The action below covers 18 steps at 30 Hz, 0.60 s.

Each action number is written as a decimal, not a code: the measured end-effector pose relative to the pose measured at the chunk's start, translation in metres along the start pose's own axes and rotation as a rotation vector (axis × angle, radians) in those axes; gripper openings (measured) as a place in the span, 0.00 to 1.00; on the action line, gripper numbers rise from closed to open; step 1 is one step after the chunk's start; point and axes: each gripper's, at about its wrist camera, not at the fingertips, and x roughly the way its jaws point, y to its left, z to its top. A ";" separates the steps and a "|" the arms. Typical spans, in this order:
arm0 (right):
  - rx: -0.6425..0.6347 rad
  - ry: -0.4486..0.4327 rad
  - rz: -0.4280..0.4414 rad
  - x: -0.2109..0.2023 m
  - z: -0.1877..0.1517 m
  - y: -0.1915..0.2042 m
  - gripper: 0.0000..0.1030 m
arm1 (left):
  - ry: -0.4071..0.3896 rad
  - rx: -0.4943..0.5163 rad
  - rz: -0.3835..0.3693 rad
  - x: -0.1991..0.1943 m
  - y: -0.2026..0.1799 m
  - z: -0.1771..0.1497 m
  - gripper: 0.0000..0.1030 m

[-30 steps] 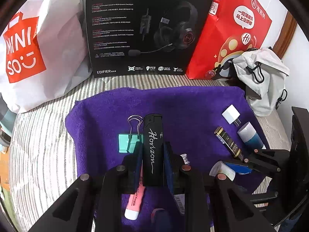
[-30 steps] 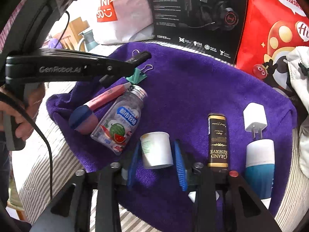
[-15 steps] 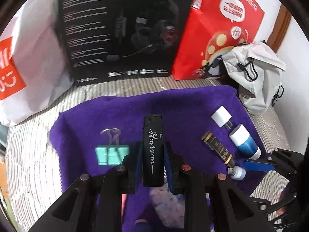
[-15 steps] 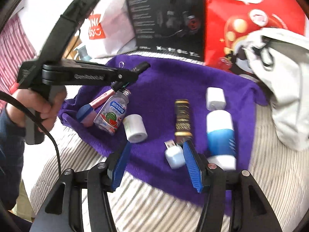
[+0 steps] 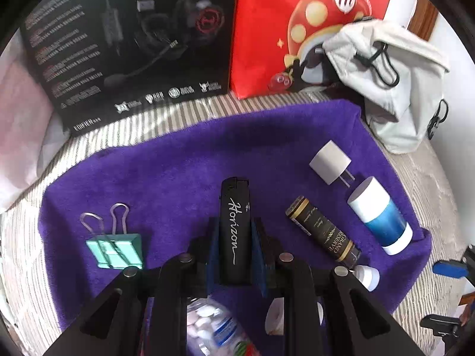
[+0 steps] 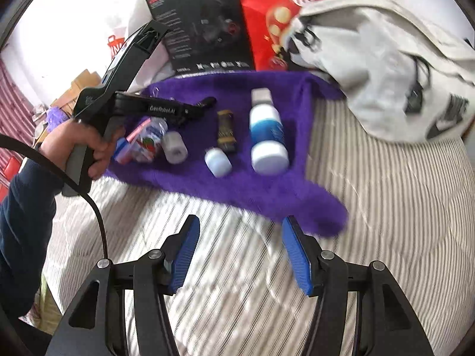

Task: Organize rigid objects
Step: 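Lay the Horizon stick on the towel while right tool sets the tape roll there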

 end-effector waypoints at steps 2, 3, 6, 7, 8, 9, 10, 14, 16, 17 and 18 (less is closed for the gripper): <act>0.010 0.008 -0.018 -0.005 -0.008 -0.004 0.56 | -0.006 0.003 0.014 0.003 -0.003 -0.001 0.20; 0.019 0.011 -0.026 -0.007 -0.011 -0.007 0.56 | -0.005 0.008 0.021 0.003 -0.004 -0.001 0.20; 0.037 0.005 -0.026 -0.015 -0.015 -0.012 0.56 | -0.003 0.016 0.039 0.005 -0.008 -0.001 0.20; 0.040 -0.001 -0.028 -0.018 -0.016 -0.014 0.56 | -0.003 0.020 0.045 0.005 -0.009 -0.002 0.20; 0.043 -0.007 -0.028 -0.022 -0.017 -0.014 0.56 | -0.004 0.026 0.052 0.005 -0.011 -0.003 0.20; 0.046 -0.013 -0.027 -0.026 -0.019 -0.015 0.56 | -0.007 0.027 0.056 0.005 -0.012 -0.004 0.21; 0.047 -0.017 -0.028 -0.029 -0.020 -0.015 0.56 | -0.008 0.026 0.058 0.005 -0.013 -0.005 0.22; 0.053 -0.026 -0.033 -0.037 -0.024 -0.015 0.56 | -0.012 0.022 0.048 0.006 -0.016 -0.006 0.34; 0.059 -0.029 -0.031 -0.039 -0.025 -0.014 0.56 | -0.009 0.026 0.036 0.008 -0.022 -0.007 0.45; 0.062 -0.033 -0.031 -0.041 -0.026 -0.013 0.56 | -0.006 0.032 0.041 0.009 -0.025 -0.008 0.49; 0.064 -0.036 -0.032 -0.043 -0.026 -0.013 0.56 | -0.005 0.035 0.049 0.008 -0.026 -0.009 0.49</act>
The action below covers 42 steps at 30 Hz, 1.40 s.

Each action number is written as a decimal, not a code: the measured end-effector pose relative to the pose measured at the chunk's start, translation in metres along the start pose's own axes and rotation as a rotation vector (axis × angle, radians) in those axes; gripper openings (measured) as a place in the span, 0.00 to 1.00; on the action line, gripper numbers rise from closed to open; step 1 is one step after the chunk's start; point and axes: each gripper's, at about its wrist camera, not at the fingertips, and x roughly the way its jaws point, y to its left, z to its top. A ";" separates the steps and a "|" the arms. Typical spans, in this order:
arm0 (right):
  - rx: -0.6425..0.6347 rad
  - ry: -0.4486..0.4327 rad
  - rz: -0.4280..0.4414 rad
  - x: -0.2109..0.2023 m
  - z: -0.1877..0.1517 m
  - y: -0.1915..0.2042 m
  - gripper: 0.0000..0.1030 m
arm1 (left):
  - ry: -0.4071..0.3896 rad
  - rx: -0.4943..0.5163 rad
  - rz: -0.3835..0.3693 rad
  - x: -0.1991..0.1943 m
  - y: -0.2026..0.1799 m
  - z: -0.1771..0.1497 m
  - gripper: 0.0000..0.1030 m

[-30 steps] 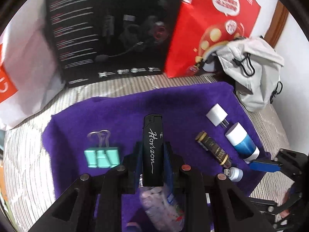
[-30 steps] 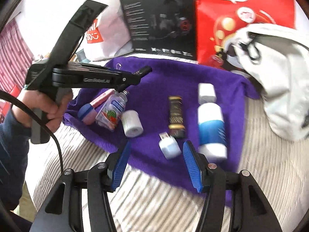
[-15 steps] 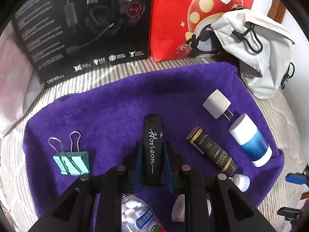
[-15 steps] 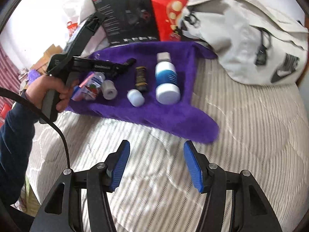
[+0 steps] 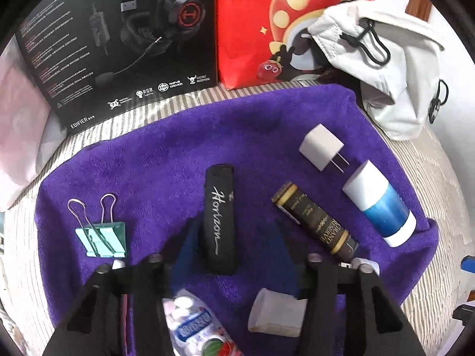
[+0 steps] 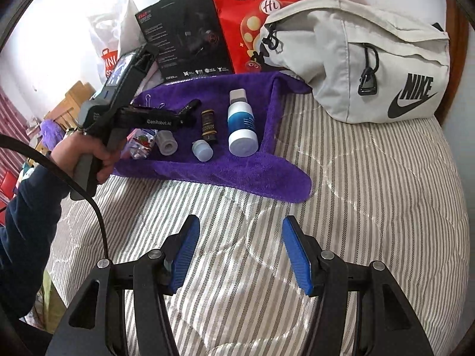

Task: Organize rigid objects

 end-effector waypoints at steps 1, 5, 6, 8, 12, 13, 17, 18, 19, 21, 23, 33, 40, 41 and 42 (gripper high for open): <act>0.004 -0.004 0.000 -0.002 -0.001 0.001 0.56 | -0.001 0.002 0.007 0.000 -0.002 0.000 0.49; 0.019 -0.019 -0.008 -0.009 -0.003 0.006 0.57 | -0.017 -0.018 0.020 -0.009 -0.004 -0.002 0.50; 0.026 -0.022 -0.012 -0.010 -0.003 0.007 0.59 | -0.025 -0.020 0.027 -0.013 -0.005 -0.003 0.50; 0.038 -0.035 -0.027 -0.012 -0.003 0.011 0.63 | -0.055 -0.021 0.048 -0.027 -0.006 -0.004 0.61; 0.043 -0.043 -0.068 -0.010 0.000 0.023 0.72 | -0.120 -0.024 0.084 -0.063 -0.010 -0.017 0.78; 0.044 -0.047 -0.069 -0.009 0.001 0.026 0.72 | -0.129 -0.026 0.087 -0.069 -0.011 -0.021 0.81; 0.062 -0.063 -0.070 -0.005 0.006 0.038 0.80 | -0.175 -0.063 0.101 -0.110 -0.010 -0.049 1.00; 0.062 -0.067 -0.077 -0.004 0.007 0.041 0.86 | -0.190 -0.086 0.114 -0.123 -0.008 -0.059 1.00; 0.062 -0.068 -0.086 -0.004 0.008 0.044 0.90 | -0.195 -0.100 0.120 -0.131 -0.006 -0.066 1.00; 0.057 -0.073 -0.104 -0.005 0.008 0.050 0.97 | -0.199 -0.150 0.129 -0.152 0.002 -0.083 1.00; 0.057 -0.077 -0.113 -0.006 0.008 0.055 1.00 | -0.210 -0.179 0.135 -0.171 0.008 -0.095 1.00; 0.095 -0.070 -0.132 -0.025 -0.003 0.073 1.00 | -0.217 -0.258 0.165 -0.221 0.010 -0.160 1.00; 0.064 -0.073 -0.158 -0.039 -0.014 0.088 1.00 | -0.192 -0.279 0.152 -0.222 0.007 -0.188 1.00; 0.060 -0.073 -0.160 -0.040 -0.015 0.089 1.00 | -0.194 -0.280 0.146 -0.222 0.005 -0.189 1.00; 0.057 -0.072 -0.163 -0.042 -0.016 0.091 1.00 | -0.193 -0.281 0.136 -0.222 0.004 -0.192 1.00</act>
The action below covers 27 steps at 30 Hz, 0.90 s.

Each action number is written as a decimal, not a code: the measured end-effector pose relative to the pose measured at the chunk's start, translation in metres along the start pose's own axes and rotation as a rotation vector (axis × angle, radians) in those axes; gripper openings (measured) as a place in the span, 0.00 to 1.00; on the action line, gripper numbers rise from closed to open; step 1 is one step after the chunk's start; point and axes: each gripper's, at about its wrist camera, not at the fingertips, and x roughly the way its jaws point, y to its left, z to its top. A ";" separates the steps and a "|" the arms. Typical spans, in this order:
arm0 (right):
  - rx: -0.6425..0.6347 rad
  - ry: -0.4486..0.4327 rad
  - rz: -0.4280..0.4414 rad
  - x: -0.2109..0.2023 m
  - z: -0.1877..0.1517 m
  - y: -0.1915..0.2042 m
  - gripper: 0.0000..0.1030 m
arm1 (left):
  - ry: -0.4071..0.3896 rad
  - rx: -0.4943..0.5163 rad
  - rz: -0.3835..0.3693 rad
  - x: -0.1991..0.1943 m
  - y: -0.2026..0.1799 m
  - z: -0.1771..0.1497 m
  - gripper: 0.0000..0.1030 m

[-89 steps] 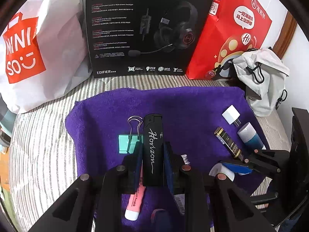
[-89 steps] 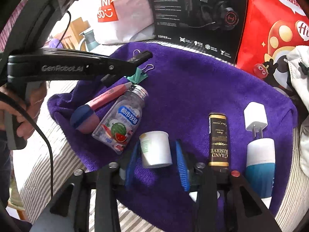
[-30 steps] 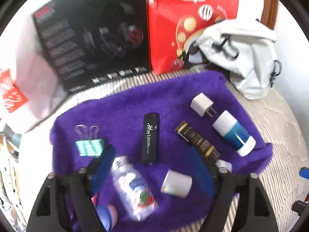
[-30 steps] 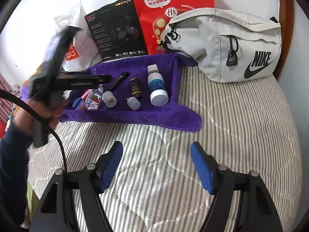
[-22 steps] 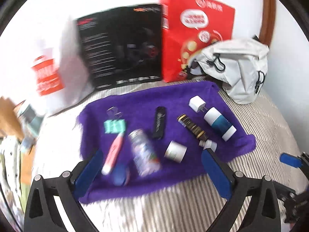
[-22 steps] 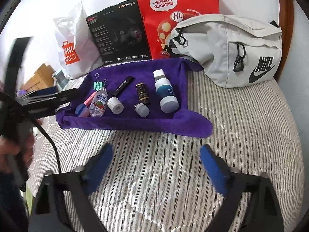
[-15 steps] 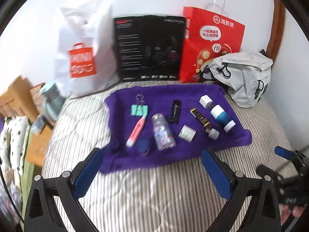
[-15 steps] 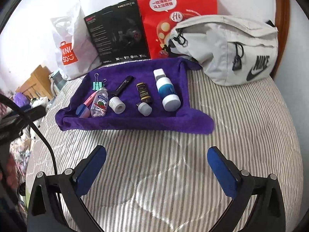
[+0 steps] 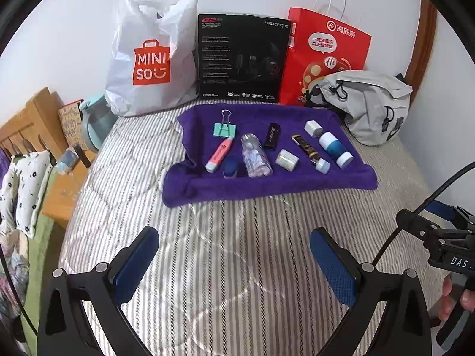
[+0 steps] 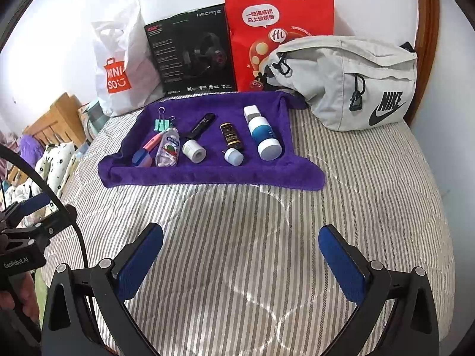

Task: Organize rigid objects

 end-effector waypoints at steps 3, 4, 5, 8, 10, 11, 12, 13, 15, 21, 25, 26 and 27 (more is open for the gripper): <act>-0.005 -0.014 -0.005 -0.007 0.000 0.002 1.00 | 0.004 0.009 -0.006 -0.002 -0.003 -0.004 1.00; -0.007 -0.017 -0.006 -0.009 0.000 0.002 1.00 | 0.003 0.017 -0.002 -0.002 -0.004 -0.004 1.00; -0.010 -0.020 -0.009 -0.012 0.000 0.003 1.00 | 0.003 0.021 0.002 -0.003 -0.005 -0.004 1.00; -0.011 -0.030 -0.019 -0.017 -0.001 0.002 1.00 | -0.002 0.024 0.006 -0.006 -0.006 -0.004 1.00; -0.008 -0.030 -0.020 -0.019 -0.001 0.002 1.00 | -0.008 0.023 -0.001 -0.009 -0.005 -0.003 1.00; -0.008 -0.029 -0.020 -0.020 -0.001 0.002 1.00 | -0.010 0.023 -0.002 -0.010 -0.004 -0.003 1.00; -0.007 -0.028 -0.023 -0.020 -0.001 0.003 1.00 | -0.014 0.022 -0.004 -0.012 -0.004 -0.002 1.00; -0.008 -0.029 -0.023 -0.021 -0.002 0.003 1.00 | -0.014 0.021 -0.007 -0.013 -0.003 -0.002 1.00; -0.011 -0.031 -0.022 -0.022 -0.002 0.004 1.00 | -0.018 0.018 -0.011 -0.015 -0.003 -0.003 1.00; -0.019 -0.027 -0.028 -0.021 -0.002 0.007 1.00 | -0.010 0.017 -0.002 -0.013 0.000 -0.004 1.00; -0.015 -0.027 -0.030 -0.021 -0.002 0.006 1.00 | -0.005 0.010 -0.011 -0.011 0.003 -0.005 1.00; -0.015 -0.028 -0.032 -0.021 -0.002 0.005 1.00 | -0.003 0.011 -0.009 -0.010 0.003 -0.005 1.00; -0.015 -0.028 -0.033 -0.021 -0.002 0.005 1.00 | 0.001 0.012 -0.007 -0.009 0.003 -0.005 1.00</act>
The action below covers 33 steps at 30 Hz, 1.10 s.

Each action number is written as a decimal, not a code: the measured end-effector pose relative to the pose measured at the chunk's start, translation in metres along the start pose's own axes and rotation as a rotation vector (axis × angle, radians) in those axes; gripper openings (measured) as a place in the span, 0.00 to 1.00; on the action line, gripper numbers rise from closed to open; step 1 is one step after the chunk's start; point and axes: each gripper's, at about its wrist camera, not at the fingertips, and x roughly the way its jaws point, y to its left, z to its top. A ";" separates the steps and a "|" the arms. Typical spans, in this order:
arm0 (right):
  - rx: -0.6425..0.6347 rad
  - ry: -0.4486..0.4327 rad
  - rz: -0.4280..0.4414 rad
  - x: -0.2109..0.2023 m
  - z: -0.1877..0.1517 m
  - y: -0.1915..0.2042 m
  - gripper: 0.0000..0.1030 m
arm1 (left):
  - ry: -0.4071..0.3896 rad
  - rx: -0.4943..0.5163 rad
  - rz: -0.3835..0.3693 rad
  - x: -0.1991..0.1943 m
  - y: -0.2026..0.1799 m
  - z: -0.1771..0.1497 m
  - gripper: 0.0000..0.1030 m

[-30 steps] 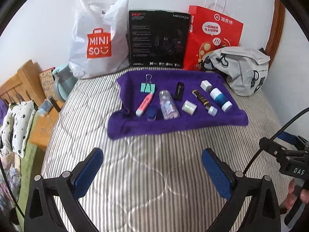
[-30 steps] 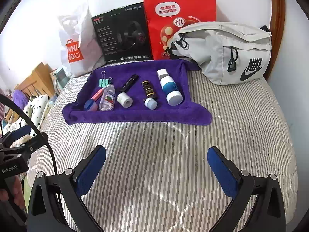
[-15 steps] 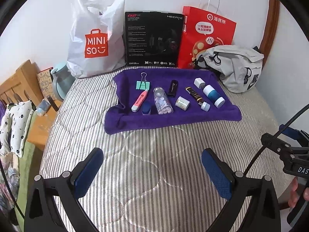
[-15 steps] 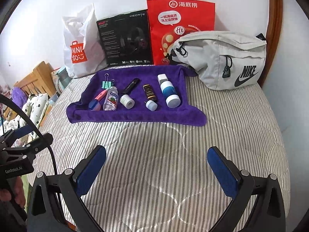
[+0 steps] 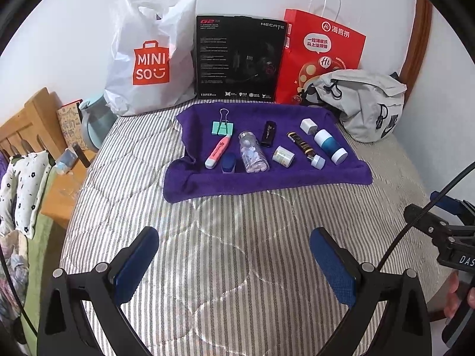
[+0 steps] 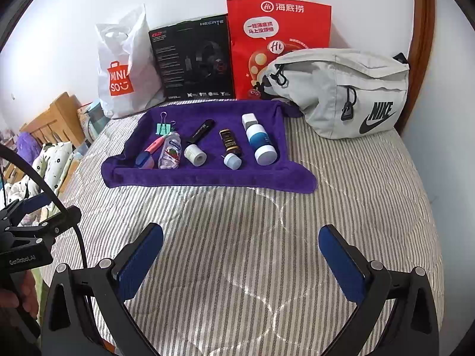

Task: Organize rigid objects

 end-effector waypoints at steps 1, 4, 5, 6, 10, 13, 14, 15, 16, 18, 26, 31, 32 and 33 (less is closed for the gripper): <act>0.000 0.001 0.000 0.000 0.000 0.000 1.00 | 0.003 0.001 0.000 0.001 0.000 0.000 1.00; 0.003 0.000 -0.007 -0.001 0.001 -0.002 1.00 | 0.010 0.003 -0.001 0.004 0.000 0.000 1.00; 0.006 -0.001 -0.006 -0.001 0.001 -0.003 1.00 | 0.012 0.004 -0.002 0.004 0.000 0.000 1.00; 0.006 -0.001 -0.007 -0.001 0.001 -0.003 1.00 | 0.015 0.008 -0.002 0.005 0.000 0.000 1.00; 0.007 -0.002 -0.015 -0.002 0.001 -0.005 1.00 | 0.019 0.018 -0.001 0.007 -0.002 0.001 1.00; 0.010 -0.002 -0.015 -0.003 0.001 -0.006 1.00 | 0.019 0.022 -0.002 0.008 -0.004 0.002 1.00; 0.009 -0.004 -0.016 -0.003 0.002 -0.006 1.00 | 0.020 0.024 -0.004 0.008 -0.005 0.002 1.00; 0.009 -0.005 -0.018 -0.004 0.002 -0.007 1.00 | 0.022 0.025 -0.004 0.008 -0.005 0.002 1.00; 0.008 -0.004 -0.017 -0.004 0.002 -0.007 1.00 | 0.024 0.027 -0.003 0.009 -0.006 0.002 1.00; 0.009 -0.005 -0.018 -0.004 0.002 -0.006 1.00 | 0.023 0.031 -0.001 0.009 -0.007 0.002 1.00; 0.001 0.001 -0.013 -0.003 0.003 -0.003 1.00 | 0.023 0.035 0.001 0.008 -0.007 0.001 1.00; -0.004 0.005 -0.010 -0.001 0.002 0.000 1.00 | 0.022 0.028 0.004 0.007 -0.003 0.001 1.00; -0.005 0.006 -0.009 -0.001 0.002 0.001 1.00 | 0.022 0.025 0.005 0.007 -0.003 0.001 1.00; -0.006 0.007 -0.008 -0.001 0.001 0.001 1.00 | 0.023 0.023 0.004 0.006 -0.002 0.001 1.00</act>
